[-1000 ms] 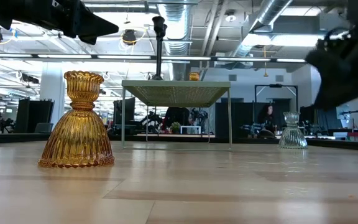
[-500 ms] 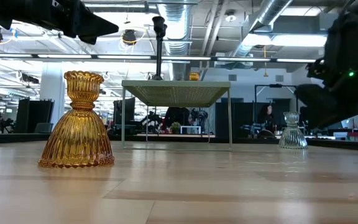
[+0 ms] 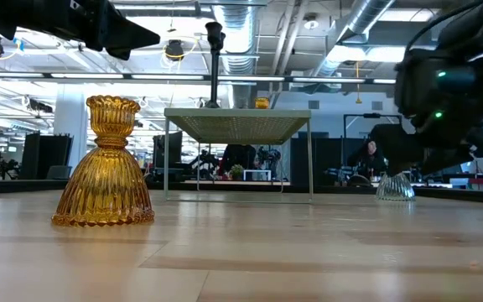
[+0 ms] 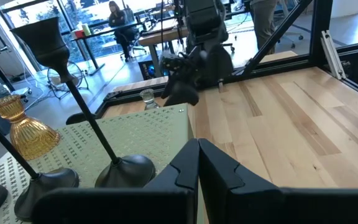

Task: Pick & Place candle stick holders
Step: Put the green glass candle holder on the shelf aligned with the other yellow glass candle holder

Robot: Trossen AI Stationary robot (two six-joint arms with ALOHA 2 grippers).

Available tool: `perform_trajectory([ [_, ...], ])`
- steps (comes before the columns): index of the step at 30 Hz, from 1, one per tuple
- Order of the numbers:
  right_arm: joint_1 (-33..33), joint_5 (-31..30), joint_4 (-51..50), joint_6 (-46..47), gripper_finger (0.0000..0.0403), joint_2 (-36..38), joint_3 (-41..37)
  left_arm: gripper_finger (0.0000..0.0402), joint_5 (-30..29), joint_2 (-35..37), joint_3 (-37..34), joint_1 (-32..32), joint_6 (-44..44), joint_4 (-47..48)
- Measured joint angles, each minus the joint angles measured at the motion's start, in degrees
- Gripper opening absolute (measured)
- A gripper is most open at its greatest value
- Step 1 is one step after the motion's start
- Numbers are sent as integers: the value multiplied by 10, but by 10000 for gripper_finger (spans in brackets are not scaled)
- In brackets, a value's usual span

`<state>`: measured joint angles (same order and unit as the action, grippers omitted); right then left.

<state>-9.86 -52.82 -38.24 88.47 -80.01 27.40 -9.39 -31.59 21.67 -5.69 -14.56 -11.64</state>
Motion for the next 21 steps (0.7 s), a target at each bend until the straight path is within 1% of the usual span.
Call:
perform_trajectory([
  [4, 41, -6, 18, -9, 320, 0, 0, 10, 0, 0, 0, 0, 0, 0],
  [8, 75, -26, 33, -21, 321, 2, 0, 10, 0, 0, 0, 0, 0, 0],
  [12, 104, -27, 38, -29, 318, 0, 0, 10, 0, 0, 0, 0, 0, 0],
  [15, 123, -28, 74, -70, 317, 0, 0, 10, 0, 0, 0, 0, 0, 0],
  [21, 155, -20, 180, -183, 317, 0, 0, 10, 0, 0, 0, 0, 0, 0],
])
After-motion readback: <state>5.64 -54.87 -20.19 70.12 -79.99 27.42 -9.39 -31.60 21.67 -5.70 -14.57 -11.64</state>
